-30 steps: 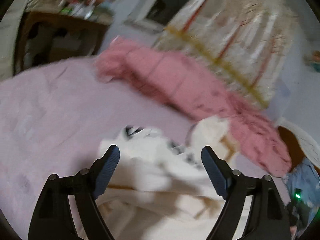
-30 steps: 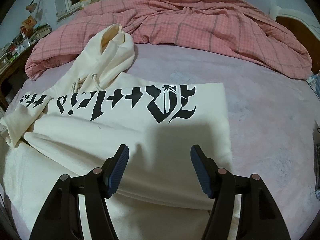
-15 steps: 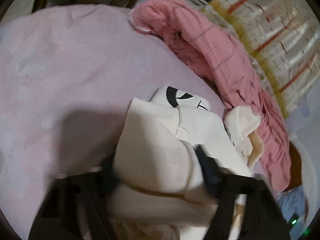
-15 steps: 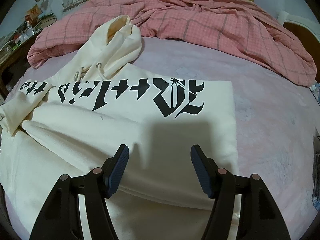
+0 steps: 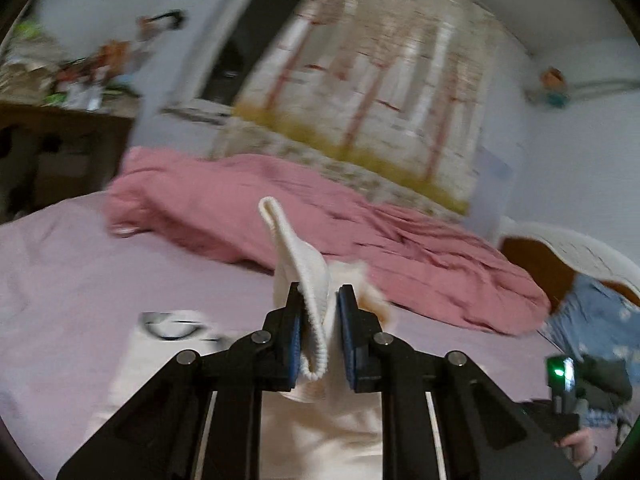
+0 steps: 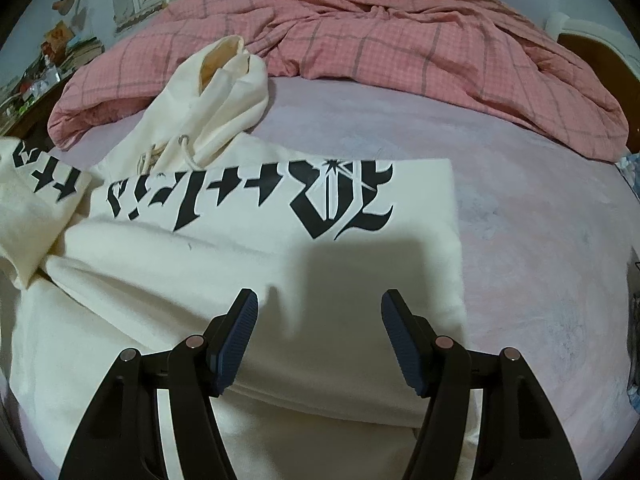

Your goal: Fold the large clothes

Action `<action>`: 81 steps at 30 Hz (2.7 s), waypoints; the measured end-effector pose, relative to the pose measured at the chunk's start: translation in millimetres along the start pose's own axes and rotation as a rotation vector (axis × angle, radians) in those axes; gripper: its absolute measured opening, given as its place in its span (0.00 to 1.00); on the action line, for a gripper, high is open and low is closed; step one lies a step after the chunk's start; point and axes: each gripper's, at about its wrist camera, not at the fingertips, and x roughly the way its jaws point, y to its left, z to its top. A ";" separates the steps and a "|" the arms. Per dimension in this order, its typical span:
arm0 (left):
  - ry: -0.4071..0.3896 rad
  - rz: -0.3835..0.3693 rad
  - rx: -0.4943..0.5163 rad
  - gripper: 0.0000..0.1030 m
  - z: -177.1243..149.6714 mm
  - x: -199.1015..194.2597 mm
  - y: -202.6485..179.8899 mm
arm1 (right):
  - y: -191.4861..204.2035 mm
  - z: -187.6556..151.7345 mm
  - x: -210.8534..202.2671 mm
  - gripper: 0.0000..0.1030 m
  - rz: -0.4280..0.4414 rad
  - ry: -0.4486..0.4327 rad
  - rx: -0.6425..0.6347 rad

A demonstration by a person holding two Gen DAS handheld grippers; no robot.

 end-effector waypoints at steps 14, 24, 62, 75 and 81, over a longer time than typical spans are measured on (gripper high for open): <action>0.239 -0.096 0.163 0.62 -78.0 47.6 -78.4 | 8.1 -0.6 -32.9 0.65 0.018 -0.132 0.001; 0.106 0.253 -0.066 0.69 -37.3 36.0 34.7 | 14.2 4.2 -11.0 0.65 0.169 -0.148 0.075; 0.458 0.462 0.035 0.70 -84.2 97.8 43.7 | -16.1 31.0 31.2 0.64 0.175 -0.105 0.190; 0.479 0.466 0.069 0.74 -86.4 100.6 38.7 | -5.2 4.9 46.4 0.67 0.099 0.137 -0.001; 0.505 0.498 0.118 0.80 -92.6 108.7 33.6 | -10.0 -1.3 37.8 0.79 0.050 0.123 -0.004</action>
